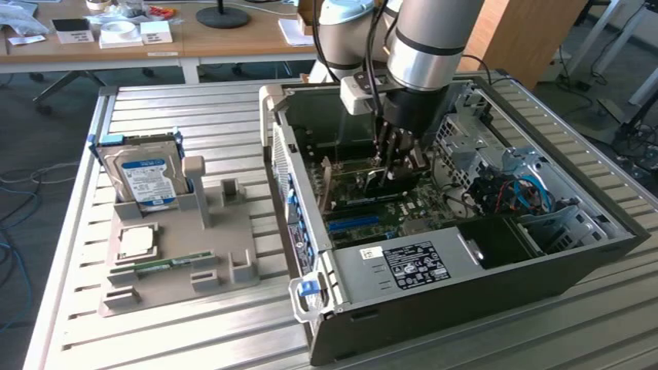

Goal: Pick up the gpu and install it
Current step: 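Insert the gpu into the slot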

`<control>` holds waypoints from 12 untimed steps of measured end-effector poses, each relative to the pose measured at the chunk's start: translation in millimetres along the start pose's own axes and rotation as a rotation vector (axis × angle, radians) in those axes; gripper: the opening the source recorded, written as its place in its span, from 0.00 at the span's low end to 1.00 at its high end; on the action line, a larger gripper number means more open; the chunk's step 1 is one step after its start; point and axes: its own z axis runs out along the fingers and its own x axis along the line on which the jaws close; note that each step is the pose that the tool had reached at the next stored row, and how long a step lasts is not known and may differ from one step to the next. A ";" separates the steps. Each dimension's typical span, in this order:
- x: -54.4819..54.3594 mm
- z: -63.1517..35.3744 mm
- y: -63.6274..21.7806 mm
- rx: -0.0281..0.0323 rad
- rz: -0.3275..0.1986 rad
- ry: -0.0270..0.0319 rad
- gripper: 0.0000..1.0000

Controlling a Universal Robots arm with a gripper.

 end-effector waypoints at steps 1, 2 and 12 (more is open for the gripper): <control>0.0 1.0 0.2 0.0002 0.000 -0.0005 0.27; 0.0 1.9 0.3 0.0002 0.000 -0.0006 0.27; 0.1 4.3 0.4 0.0001 0.000 -0.0003 0.27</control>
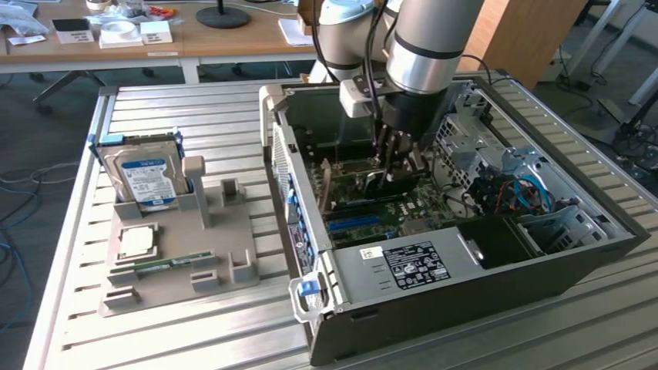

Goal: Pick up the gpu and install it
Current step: 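Insert the gpu into the slot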

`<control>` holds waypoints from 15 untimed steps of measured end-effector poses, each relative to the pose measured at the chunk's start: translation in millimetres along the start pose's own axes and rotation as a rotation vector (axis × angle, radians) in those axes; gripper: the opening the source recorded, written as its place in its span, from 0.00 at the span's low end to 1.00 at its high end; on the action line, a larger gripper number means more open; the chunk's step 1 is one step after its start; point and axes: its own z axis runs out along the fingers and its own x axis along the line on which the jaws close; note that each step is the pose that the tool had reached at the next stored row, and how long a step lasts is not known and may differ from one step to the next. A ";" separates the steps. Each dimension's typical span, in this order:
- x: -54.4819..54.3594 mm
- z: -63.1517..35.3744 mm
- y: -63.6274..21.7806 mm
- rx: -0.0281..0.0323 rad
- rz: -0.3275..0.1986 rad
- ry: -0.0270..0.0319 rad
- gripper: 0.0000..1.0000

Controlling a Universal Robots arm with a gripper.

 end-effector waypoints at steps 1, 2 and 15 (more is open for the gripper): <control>0.0 -0.1 0.0 -0.0001 0.000 0.0001 0.27; 0.0 -0.1 0.0 -0.0001 0.000 0.0002 0.27; 0.2 4.1 0.3 -0.0001 0.000 0.0001 0.27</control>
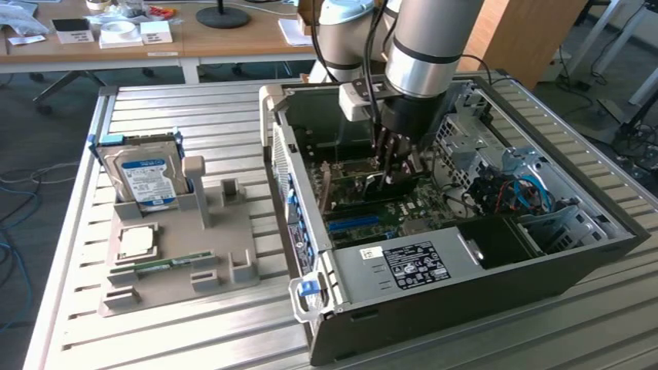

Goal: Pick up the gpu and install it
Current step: 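Insert the gpu into the slot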

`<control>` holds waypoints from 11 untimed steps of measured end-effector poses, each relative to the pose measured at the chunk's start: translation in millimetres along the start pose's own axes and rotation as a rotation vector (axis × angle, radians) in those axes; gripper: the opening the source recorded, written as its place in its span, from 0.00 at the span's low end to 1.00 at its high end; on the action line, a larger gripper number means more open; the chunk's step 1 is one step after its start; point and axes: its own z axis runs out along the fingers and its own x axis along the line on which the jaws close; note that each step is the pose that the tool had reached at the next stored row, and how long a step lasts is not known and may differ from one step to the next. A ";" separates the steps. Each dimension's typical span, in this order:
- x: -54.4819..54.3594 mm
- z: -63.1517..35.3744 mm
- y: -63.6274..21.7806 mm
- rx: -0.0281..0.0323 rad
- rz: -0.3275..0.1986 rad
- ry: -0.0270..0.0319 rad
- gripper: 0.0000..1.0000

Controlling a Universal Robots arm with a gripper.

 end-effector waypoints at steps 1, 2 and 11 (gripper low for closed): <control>0.0 0.0 0.0 0.0000 0.000 -0.0001 0.27; 0.0 0.0 0.0 0.0000 0.000 0.0000 0.27; 0.3 3.5 2.3 0.0000 -0.002 -0.0001 0.27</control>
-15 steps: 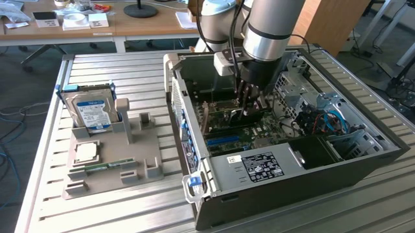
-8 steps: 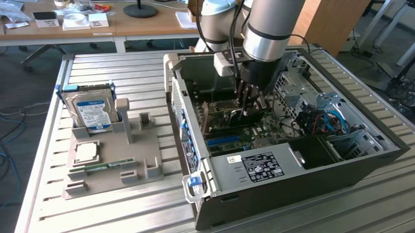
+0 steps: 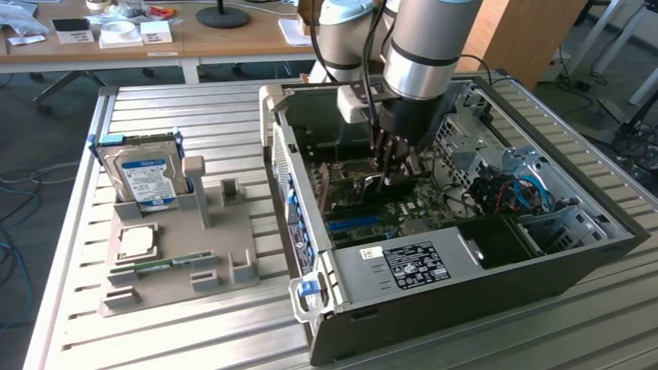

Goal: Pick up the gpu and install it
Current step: 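Insert the gpu into the slot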

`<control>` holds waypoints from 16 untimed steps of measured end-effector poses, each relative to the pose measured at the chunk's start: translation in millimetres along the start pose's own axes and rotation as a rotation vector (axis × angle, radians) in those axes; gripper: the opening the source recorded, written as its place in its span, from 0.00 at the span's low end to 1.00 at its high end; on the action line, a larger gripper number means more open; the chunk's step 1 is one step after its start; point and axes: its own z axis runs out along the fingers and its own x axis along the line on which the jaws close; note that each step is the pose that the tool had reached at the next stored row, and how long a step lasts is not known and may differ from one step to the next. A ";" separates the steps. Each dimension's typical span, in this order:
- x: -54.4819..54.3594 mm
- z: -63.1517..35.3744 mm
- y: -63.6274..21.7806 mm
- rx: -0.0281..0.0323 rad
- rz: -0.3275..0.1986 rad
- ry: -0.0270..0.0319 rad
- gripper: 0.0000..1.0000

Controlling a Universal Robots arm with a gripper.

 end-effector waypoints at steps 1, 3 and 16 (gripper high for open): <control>0.2 0.8 0.6 0.0000 -0.001 -0.0001 0.27; 0.3 1.1 0.8 -0.0001 -0.002 0.0000 0.27; 0.4 5.4 2.3 -0.0001 -0.002 0.0000 0.27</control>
